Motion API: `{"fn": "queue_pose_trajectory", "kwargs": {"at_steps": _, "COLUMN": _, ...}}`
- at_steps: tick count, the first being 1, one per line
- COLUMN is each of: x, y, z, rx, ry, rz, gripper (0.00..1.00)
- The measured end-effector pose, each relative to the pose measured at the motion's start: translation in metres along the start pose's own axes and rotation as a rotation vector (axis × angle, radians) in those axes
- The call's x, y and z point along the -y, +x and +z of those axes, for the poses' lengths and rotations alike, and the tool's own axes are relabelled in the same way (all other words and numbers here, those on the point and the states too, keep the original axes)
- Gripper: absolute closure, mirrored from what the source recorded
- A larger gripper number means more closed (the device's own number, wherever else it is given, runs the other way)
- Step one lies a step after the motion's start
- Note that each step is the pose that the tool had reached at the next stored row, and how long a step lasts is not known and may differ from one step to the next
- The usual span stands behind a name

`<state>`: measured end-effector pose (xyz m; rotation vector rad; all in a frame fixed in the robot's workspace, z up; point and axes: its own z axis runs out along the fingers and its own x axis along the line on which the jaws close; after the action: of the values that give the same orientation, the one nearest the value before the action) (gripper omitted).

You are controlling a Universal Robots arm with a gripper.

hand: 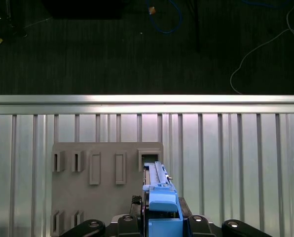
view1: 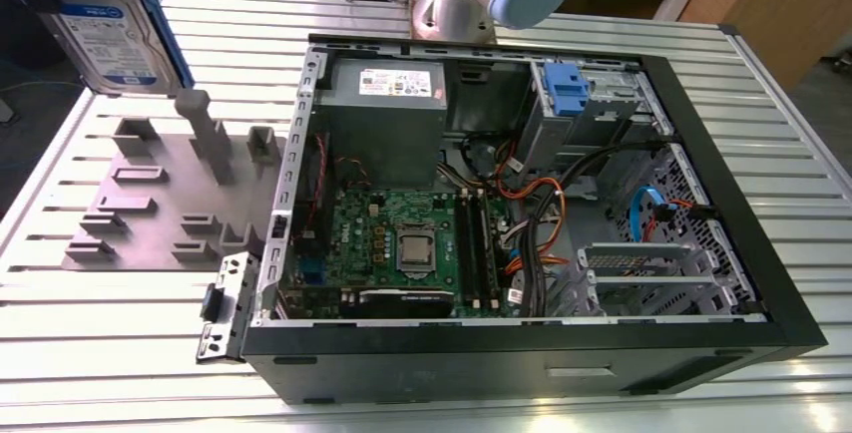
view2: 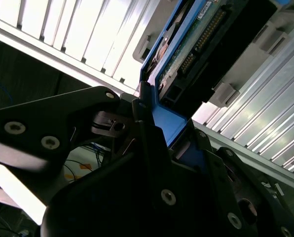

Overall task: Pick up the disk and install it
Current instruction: 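Pick up the disk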

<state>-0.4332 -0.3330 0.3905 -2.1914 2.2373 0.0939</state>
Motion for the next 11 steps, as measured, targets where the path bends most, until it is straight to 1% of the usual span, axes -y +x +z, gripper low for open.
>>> {"fn": "queue_pose_trajectory", "kwargs": {"at_steps": 11, "x": -0.0001, "y": -0.0001, "z": -0.0020, "rx": 0.0000, "ry": -0.0001, "rz": 0.000, "gripper": 0.64}}
